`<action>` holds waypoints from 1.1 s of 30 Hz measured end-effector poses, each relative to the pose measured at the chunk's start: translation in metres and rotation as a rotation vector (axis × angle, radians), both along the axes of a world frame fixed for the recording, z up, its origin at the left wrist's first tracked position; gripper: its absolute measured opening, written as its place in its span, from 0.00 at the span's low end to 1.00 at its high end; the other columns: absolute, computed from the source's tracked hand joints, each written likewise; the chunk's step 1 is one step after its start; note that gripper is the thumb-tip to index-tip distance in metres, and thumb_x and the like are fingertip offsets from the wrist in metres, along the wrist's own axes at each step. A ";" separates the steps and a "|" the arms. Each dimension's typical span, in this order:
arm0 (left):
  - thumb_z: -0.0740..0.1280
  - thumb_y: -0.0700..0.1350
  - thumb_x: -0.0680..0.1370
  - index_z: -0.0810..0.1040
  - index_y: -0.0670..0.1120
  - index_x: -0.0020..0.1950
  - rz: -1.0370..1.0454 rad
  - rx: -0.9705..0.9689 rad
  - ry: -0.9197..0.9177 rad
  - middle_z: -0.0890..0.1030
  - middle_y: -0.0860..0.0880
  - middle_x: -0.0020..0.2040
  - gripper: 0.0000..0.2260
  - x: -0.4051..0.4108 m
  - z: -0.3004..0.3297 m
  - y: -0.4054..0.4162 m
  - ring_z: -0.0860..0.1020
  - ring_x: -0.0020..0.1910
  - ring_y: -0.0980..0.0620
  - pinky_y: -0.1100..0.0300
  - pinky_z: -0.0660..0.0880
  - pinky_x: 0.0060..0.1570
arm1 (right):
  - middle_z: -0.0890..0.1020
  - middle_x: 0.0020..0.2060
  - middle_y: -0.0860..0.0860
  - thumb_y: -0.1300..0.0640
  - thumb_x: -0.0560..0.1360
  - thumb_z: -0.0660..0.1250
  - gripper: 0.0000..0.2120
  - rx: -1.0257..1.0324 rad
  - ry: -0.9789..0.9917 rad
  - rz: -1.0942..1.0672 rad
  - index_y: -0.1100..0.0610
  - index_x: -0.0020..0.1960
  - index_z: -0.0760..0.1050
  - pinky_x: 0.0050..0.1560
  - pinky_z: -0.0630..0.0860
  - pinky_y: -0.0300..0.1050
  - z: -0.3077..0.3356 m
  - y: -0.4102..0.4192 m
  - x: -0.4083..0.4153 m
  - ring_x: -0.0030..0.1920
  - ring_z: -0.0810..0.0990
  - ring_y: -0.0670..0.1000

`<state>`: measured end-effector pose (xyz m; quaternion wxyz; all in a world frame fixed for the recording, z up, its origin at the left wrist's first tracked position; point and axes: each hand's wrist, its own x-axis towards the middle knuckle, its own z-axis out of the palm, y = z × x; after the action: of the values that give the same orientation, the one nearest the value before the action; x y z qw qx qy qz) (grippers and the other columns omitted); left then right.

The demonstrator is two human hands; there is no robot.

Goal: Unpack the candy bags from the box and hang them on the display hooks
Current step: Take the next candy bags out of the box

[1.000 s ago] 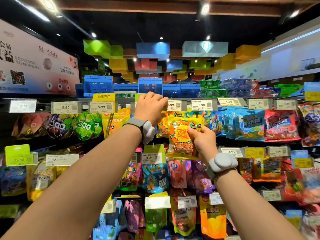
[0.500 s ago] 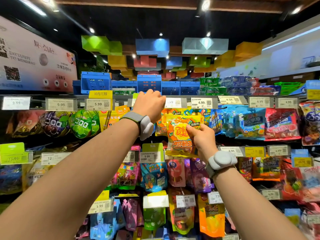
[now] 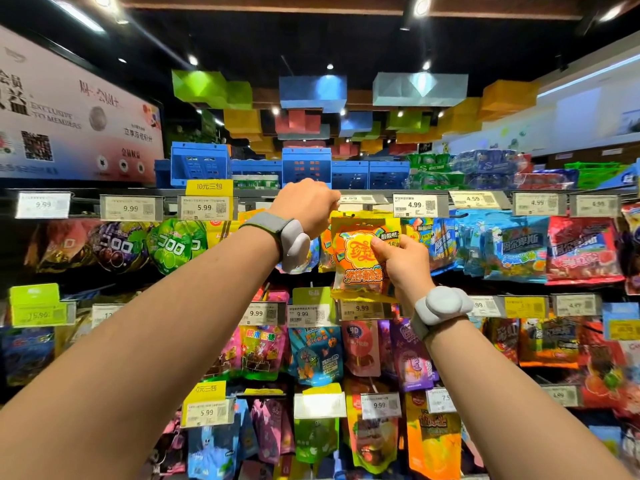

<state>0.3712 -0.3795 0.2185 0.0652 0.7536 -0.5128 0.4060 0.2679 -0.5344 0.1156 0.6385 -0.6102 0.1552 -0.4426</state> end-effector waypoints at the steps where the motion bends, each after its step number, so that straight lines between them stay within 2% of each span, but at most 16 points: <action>1: 0.59 0.43 0.82 0.68 0.48 0.42 -0.003 -0.001 0.002 0.73 0.48 0.41 0.09 0.000 0.000 0.000 0.72 0.42 0.42 0.52 0.66 0.38 | 0.81 0.57 0.63 0.57 0.75 0.74 0.21 -0.012 0.006 -0.007 0.64 0.63 0.71 0.39 0.84 0.51 0.002 0.000 0.003 0.49 0.83 0.56; 3: 0.59 0.42 0.81 0.69 0.48 0.41 -0.002 -0.008 0.009 0.72 0.48 0.39 0.09 0.001 0.001 -0.001 0.72 0.41 0.42 0.53 0.65 0.37 | 0.78 0.63 0.63 0.53 0.72 0.76 0.25 -0.025 0.021 -0.024 0.61 0.62 0.70 0.46 0.84 0.57 0.006 0.000 0.009 0.55 0.82 0.60; 5: 0.60 0.42 0.81 0.70 0.48 0.41 0.008 -0.012 0.019 0.73 0.48 0.39 0.09 0.001 0.001 -0.001 0.72 0.41 0.42 0.53 0.65 0.37 | 0.76 0.67 0.61 0.48 0.68 0.77 0.40 -0.028 0.030 -0.031 0.63 0.73 0.66 0.54 0.81 0.62 0.008 -0.001 0.014 0.60 0.80 0.61; 6: 0.60 0.42 0.81 0.71 0.48 0.41 0.015 -0.011 0.025 0.73 0.48 0.40 0.09 0.002 0.001 0.000 0.72 0.41 0.42 0.53 0.65 0.37 | 0.75 0.68 0.59 0.48 0.68 0.77 0.43 -0.035 0.038 -0.030 0.62 0.76 0.63 0.56 0.80 0.63 0.008 -0.002 0.019 0.61 0.79 0.61; 8: 0.60 0.41 0.80 0.72 0.47 0.41 0.014 -0.009 0.028 0.74 0.47 0.40 0.08 0.002 0.001 -0.002 0.72 0.42 0.42 0.53 0.66 0.37 | 0.75 0.67 0.58 0.51 0.71 0.76 0.40 -0.032 0.031 -0.039 0.63 0.76 0.62 0.57 0.80 0.62 0.011 -0.001 0.021 0.61 0.79 0.61; 10: 0.60 0.41 0.81 0.72 0.47 0.41 0.006 -0.023 0.024 0.74 0.47 0.40 0.08 -0.001 0.000 -0.002 0.72 0.41 0.42 0.53 0.66 0.38 | 0.79 0.62 0.61 0.54 0.73 0.75 0.33 -0.003 0.023 -0.055 0.66 0.72 0.67 0.51 0.82 0.62 0.012 -0.005 0.025 0.56 0.82 0.61; 12: 0.59 0.42 0.81 0.71 0.48 0.41 0.011 -0.024 0.019 0.74 0.47 0.40 0.09 -0.001 -0.001 -0.002 0.71 0.41 0.42 0.53 0.66 0.38 | 0.82 0.49 0.61 0.54 0.70 0.74 0.20 -0.009 0.023 -0.071 0.63 0.57 0.76 0.46 0.82 0.62 0.012 -0.004 0.029 0.49 0.84 0.62; 13: 0.59 0.42 0.81 0.72 0.48 0.41 0.013 -0.026 0.019 0.74 0.47 0.40 0.09 -0.001 -0.001 -0.002 0.71 0.41 0.42 0.53 0.66 0.38 | 0.79 0.40 0.59 0.52 0.67 0.73 0.14 -0.041 0.027 -0.095 0.58 0.47 0.76 0.43 0.81 0.59 0.011 -0.005 0.032 0.42 0.83 0.61; 14: 0.60 0.42 0.81 0.72 0.48 0.41 0.020 -0.027 0.024 0.74 0.47 0.40 0.08 0.000 -0.001 -0.001 0.72 0.41 0.42 0.53 0.66 0.38 | 0.74 0.36 0.56 0.49 0.62 0.72 0.14 -0.059 0.030 -0.115 0.54 0.41 0.72 0.39 0.77 0.55 0.010 -0.007 0.036 0.36 0.78 0.57; 16: 0.60 0.41 0.80 0.71 0.48 0.40 0.026 -0.027 0.038 0.74 0.47 0.39 0.09 -0.001 -0.001 -0.001 0.71 0.40 0.41 0.53 0.65 0.37 | 0.69 0.35 0.53 0.47 0.58 0.70 0.14 -0.081 0.025 -0.129 0.51 0.38 0.69 0.37 0.69 0.53 0.006 -0.016 0.047 0.35 0.68 0.53; 18: 0.60 0.41 0.80 0.71 0.48 0.40 0.029 -0.023 0.043 0.74 0.47 0.39 0.09 -0.002 -0.001 -0.001 0.72 0.40 0.41 0.53 0.65 0.38 | 0.66 0.34 0.54 0.52 0.61 0.70 0.14 -0.101 0.036 -0.162 0.51 0.34 0.63 0.36 0.65 0.52 0.011 -0.007 0.042 0.36 0.65 0.53; 20: 0.60 0.42 0.81 0.73 0.48 0.41 0.025 -0.030 0.035 0.76 0.47 0.40 0.09 -0.002 -0.001 -0.001 0.73 0.41 0.41 0.53 0.66 0.38 | 0.64 0.33 0.54 0.57 0.66 0.69 0.15 -0.094 0.035 -0.173 0.53 0.33 0.61 0.36 0.64 0.51 0.013 -0.006 0.043 0.36 0.64 0.53; 24: 0.60 0.42 0.81 0.75 0.46 0.43 0.030 -0.025 0.032 0.77 0.45 0.41 0.08 -0.001 -0.001 -0.001 0.73 0.41 0.41 0.53 0.65 0.38 | 0.71 0.34 0.56 0.52 0.62 0.67 0.18 -0.080 0.029 -0.151 0.66 0.41 0.70 0.36 0.72 0.53 0.010 -0.014 0.052 0.35 0.69 0.53; 26: 0.61 0.42 0.80 0.76 0.45 0.44 0.034 -0.023 0.025 0.77 0.45 0.41 0.07 -0.001 0.000 -0.001 0.73 0.41 0.41 0.53 0.64 0.37 | 0.75 0.35 0.56 0.51 0.63 0.67 0.14 -0.088 0.024 -0.132 0.61 0.41 0.74 0.38 0.79 0.61 0.006 -0.021 0.059 0.35 0.72 0.53; 28: 0.61 0.43 0.81 0.75 0.45 0.44 0.035 -0.020 0.027 0.76 0.46 0.42 0.07 -0.002 0.000 0.000 0.72 0.41 0.42 0.53 0.63 0.38 | 0.77 0.35 0.56 0.46 0.59 0.68 0.21 -0.095 0.021 -0.135 0.62 0.41 0.74 0.41 0.79 0.68 0.004 -0.027 0.062 0.35 0.74 0.53; 33: 0.61 0.43 0.81 0.72 0.46 0.42 0.033 -0.023 0.034 0.75 0.47 0.41 0.08 -0.003 0.000 0.000 0.71 0.41 0.42 0.52 0.63 0.39 | 0.75 0.34 0.55 0.44 0.57 0.67 0.21 -0.105 0.038 -0.158 0.60 0.39 0.74 0.38 0.78 0.67 -0.005 -0.038 0.073 0.34 0.73 0.52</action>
<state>0.3683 -0.3799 0.2183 0.0757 0.7681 -0.4944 0.3998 0.3412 -0.5723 0.1109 0.5659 -0.6368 0.1915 -0.4874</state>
